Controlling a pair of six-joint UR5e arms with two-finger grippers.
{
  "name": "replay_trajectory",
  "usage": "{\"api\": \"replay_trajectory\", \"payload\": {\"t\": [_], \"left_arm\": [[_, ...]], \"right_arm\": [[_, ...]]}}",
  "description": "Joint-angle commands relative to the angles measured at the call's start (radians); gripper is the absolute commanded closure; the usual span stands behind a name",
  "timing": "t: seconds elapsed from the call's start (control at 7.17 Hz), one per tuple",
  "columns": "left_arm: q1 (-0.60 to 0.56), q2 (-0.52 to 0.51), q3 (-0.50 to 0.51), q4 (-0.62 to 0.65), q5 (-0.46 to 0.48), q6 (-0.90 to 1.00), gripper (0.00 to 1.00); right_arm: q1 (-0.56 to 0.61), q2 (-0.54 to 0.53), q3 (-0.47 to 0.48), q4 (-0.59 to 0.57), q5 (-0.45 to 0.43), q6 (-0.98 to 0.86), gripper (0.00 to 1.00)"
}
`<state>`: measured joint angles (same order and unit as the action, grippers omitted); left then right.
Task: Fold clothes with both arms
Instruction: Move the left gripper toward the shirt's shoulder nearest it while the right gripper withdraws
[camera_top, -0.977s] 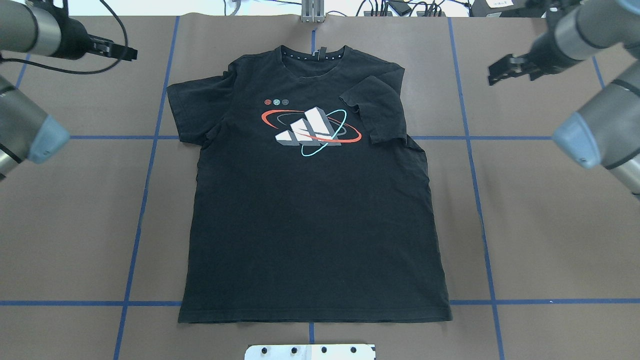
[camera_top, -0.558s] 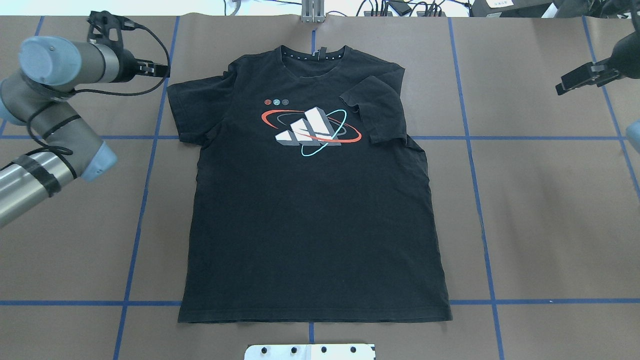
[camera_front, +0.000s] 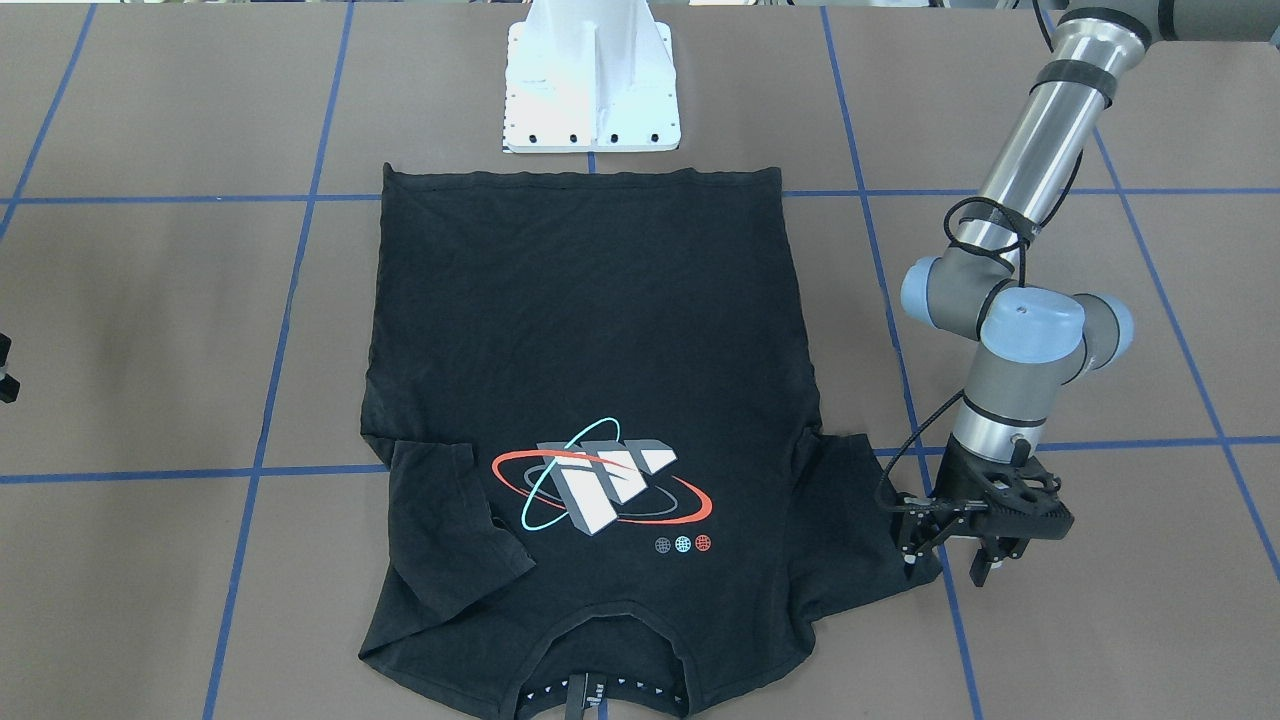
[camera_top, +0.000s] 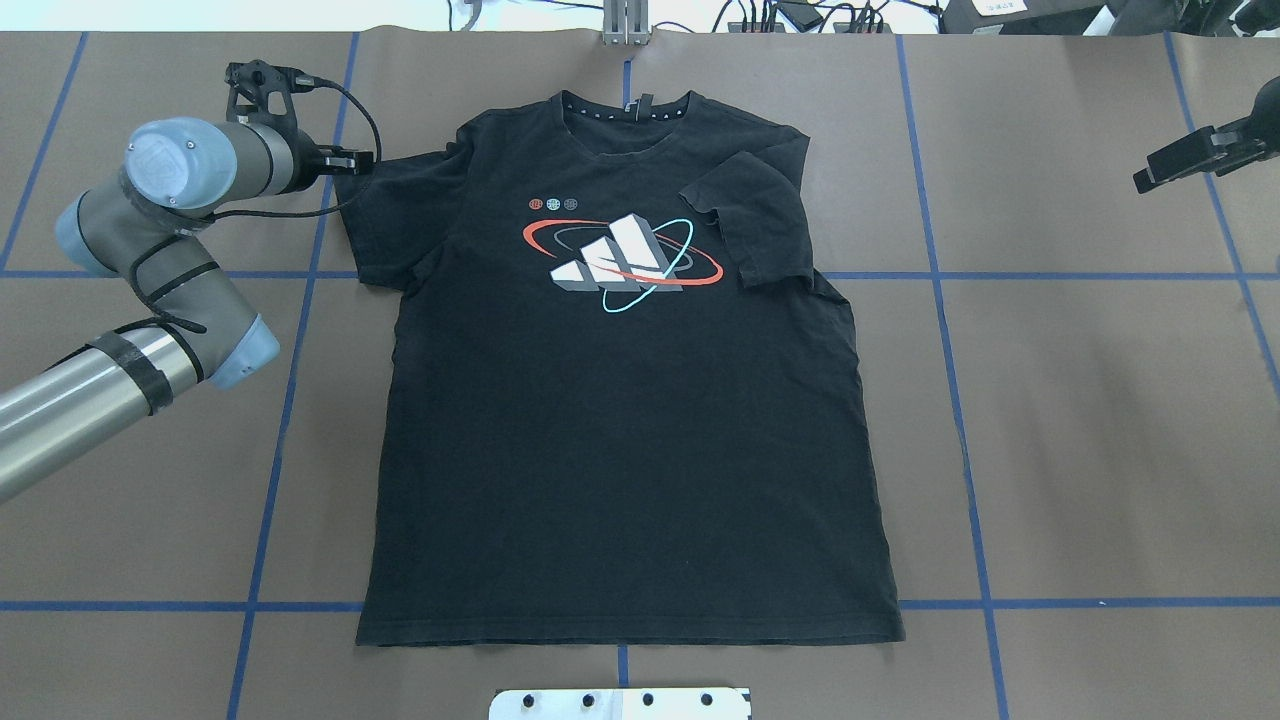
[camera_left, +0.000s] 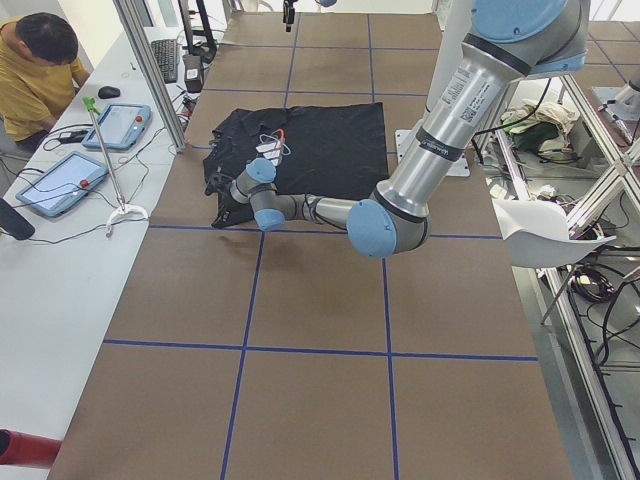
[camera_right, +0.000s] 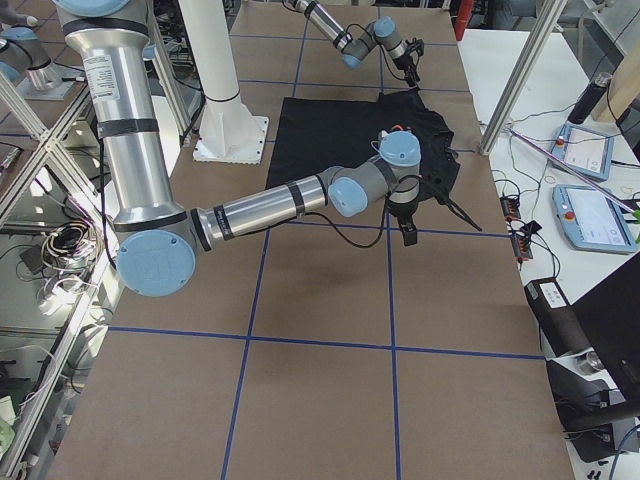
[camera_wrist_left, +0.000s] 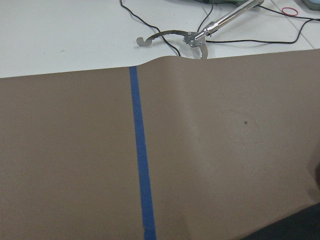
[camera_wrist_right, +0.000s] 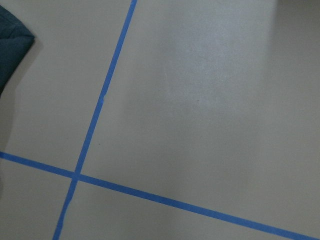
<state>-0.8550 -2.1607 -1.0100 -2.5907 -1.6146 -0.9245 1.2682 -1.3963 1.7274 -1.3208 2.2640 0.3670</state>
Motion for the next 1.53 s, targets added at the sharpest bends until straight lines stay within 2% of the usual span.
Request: {"api": "replay_trajectory", "payload": {"t": [0.0, 0.28, 0.7, 1.4], "left_arm": [[0.01, -0.001, 0.002, 0.0, 0.004, -0.002, 0.37], [0.011, 0.002, 0.002, 0.0, 0.004, -0.002, 0.47], [0.011, 0.004, 0.008, 0.0, 0.004, -0.002, 0.49], [0.011, 0.004, 0.014, -0.002, 0.004, -0.004, 0.6]], "right_arm": [[0.0, 0.0, 0.0, 0.0, 0.0, 0.001, 0.0], [0.0, 0.0, 0.0, 0.0, 0.0, 0.0, 0.0], [0.0, 0.0, 0.0, 0.0, 0.0, 0.001, 0.0], [-0.001, 0.003, 0.0, 0.0, 0.0, 0.003, 0.0]]}}
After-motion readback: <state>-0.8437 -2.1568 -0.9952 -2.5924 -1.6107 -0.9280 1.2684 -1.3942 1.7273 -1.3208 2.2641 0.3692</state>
